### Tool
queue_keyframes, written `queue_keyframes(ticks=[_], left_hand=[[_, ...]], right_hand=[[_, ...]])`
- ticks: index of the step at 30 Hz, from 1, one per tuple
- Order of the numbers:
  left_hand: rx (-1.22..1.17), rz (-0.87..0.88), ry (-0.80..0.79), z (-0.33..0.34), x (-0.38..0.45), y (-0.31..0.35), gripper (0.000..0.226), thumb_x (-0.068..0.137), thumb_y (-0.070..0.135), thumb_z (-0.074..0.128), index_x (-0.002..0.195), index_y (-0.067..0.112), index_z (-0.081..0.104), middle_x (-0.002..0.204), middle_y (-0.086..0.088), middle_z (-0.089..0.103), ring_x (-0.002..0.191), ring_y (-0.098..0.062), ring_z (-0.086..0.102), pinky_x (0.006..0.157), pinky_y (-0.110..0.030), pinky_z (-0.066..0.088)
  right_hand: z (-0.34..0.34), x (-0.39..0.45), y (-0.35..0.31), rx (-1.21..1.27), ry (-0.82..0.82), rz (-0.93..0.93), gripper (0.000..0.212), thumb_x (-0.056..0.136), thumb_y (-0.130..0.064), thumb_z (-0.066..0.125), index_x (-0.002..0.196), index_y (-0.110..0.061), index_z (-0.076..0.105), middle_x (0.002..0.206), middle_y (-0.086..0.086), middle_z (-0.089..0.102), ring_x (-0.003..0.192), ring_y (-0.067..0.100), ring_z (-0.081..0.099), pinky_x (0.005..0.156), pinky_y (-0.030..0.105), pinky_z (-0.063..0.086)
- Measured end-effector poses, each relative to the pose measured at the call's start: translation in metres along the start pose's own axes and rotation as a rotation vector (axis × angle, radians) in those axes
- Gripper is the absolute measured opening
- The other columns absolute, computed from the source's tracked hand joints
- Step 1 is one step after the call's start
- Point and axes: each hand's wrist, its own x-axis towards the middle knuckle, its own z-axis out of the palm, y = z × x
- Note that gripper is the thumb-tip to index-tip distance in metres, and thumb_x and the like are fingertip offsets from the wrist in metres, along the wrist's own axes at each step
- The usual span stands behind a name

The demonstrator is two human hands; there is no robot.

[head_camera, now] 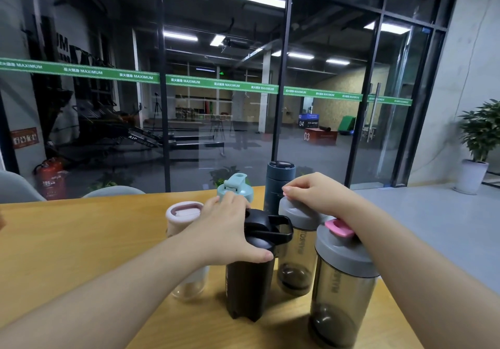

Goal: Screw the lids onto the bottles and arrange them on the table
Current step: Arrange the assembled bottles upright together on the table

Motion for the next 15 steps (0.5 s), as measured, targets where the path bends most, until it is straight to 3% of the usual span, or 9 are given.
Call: queue_keyframes(ticks=[5,9,15], left_hand=[[0.03,-0.046,0.056,-0.0052,0.0019,0.0032,0.075,0.061,0.073,0.065,0.111,0.022,0.041,0.103,0.008,0.039,0.1,-0.012,0.031,0.089,-0.028,0.028],[0.011,-0.075,0.014,-0.0075,0.005,0.0007,0.073,0.061,0.078,0.06,0.103,0.021,0.042,0.095,0.012,0.049,0.102,-0.014,0.046,0.103,-0.036,0.028],[0.044,-0.083,0.032,-0.0032,0.0074,-0.002,0.068,0.06,0.08,0.056,0.093,0.023,0.04,0.086,0.014,0.05,0.092,-0.011,0.051,0.107,-0.039,0.025]], right_hand=[[0.0001,0.0009,0.0002,0.018,0.005,0.014,0.022,0.094,-0.035,0.052,0.098,-0.028,0.073,0.096,-0.008,0.071,0.093,0.012,0.062,0.083,0.027,0.046],[-0.0001,-0.0008,-0.0007,0.02,0.0,0.014,0.021,0.093,-0.032,0.054,0.102,-0.029,0.073,0.103,-0.007,0.071,0.098,0.012,0.062,0.088,0.028,0.046],[0.0003,-0.0002,-0.0015,0.024,0.002,0.009,0.02,0.092,-0.032,0.055,0.1,-0.03,0.073,0.1,-0.007,0.072,0.095,0.011,0.063,0.085,0.027,0.047]])
